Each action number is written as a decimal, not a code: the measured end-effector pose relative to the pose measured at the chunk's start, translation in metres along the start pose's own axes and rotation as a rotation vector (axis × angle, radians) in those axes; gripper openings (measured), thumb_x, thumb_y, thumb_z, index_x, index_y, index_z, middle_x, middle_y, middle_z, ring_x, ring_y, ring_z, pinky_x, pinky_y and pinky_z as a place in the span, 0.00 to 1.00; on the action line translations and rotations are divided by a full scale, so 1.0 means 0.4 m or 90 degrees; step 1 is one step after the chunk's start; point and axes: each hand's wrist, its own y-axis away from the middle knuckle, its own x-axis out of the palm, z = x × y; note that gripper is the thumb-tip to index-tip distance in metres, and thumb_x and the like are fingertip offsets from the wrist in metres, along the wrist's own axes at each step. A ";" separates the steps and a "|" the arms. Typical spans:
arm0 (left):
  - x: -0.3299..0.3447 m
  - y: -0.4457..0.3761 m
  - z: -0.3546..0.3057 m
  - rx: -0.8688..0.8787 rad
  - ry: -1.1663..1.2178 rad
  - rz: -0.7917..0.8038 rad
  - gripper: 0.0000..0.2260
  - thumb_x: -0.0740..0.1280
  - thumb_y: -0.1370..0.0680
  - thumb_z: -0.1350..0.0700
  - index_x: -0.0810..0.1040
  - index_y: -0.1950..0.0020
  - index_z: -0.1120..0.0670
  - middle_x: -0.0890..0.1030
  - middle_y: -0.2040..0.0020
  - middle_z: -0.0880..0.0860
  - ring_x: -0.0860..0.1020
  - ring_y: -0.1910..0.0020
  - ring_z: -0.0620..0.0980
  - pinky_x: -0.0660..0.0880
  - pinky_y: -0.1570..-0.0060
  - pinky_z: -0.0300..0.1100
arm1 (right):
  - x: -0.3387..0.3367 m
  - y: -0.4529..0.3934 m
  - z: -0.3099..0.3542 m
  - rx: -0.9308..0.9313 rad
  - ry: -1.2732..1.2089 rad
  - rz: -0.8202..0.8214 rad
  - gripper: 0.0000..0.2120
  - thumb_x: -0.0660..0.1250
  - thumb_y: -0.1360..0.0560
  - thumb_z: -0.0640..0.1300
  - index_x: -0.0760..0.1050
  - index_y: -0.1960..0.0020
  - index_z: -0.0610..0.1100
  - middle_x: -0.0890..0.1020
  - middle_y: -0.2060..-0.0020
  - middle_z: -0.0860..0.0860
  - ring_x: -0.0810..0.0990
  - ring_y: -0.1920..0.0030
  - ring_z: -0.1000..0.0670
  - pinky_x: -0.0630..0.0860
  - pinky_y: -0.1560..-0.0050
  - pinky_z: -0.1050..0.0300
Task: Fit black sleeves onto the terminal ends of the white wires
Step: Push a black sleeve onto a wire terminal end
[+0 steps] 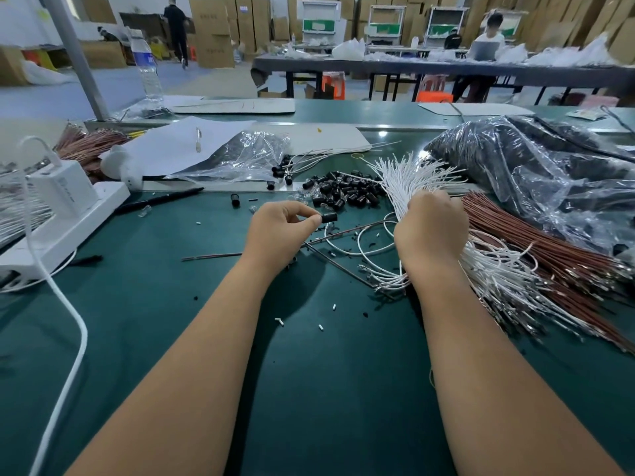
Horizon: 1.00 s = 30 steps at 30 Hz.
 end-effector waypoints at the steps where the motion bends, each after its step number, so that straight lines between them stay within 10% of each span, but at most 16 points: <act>1: -0.001 -0.001 0.000 0.001 -0.001 0.000 0.04 0.71 0.25 0.55 0.83 0.60 0.50 0.69 0.77 0.45 0.65 0.77 0.41 0.66 0.69 0.36 | 0.000 -0.001 0.001 0.002 -0.010 -0.006 0.08 0.61 0.27 0.32 0.76 0.52 0.39 0.79 0.50 0.42 0.73 0.49 0.40 0.65 0.53 0.52; 21: -0.001 -0.004 0.003 0.002 0.019 -0.006 0.05 0.70 0.24 0.55 0.83 0.60 0.50 0.67 0.79 0.43 0.64 0.78 0.41 0.64 0.74 0.30 | 0.018 -0.009 0.004 -0.018 -0.076 -0.131 0.08 0.65 0.22 0.45 0.81 0.48 0.43 0.79 0.51 0.46 0.73 0.48 0.44 0.63 0.48 0.52; 30: 0.001 -0.005 0.004 0.035 0.036 -0.054 0.06 0.69 0.24 0.54 0.81 0.60 0.47 0.67 0.78 0.44 0.63 0.76 0.42 0.65 0.71 0.34 | 0.022 0.000 0.030 -0.053 -0.519 -0.095 0.06 0.58 0.19 0.40 0.72 0.52 0.41 0.75 0.65 0.52 0.73 0.66 0.59 0.70 0.64 0.61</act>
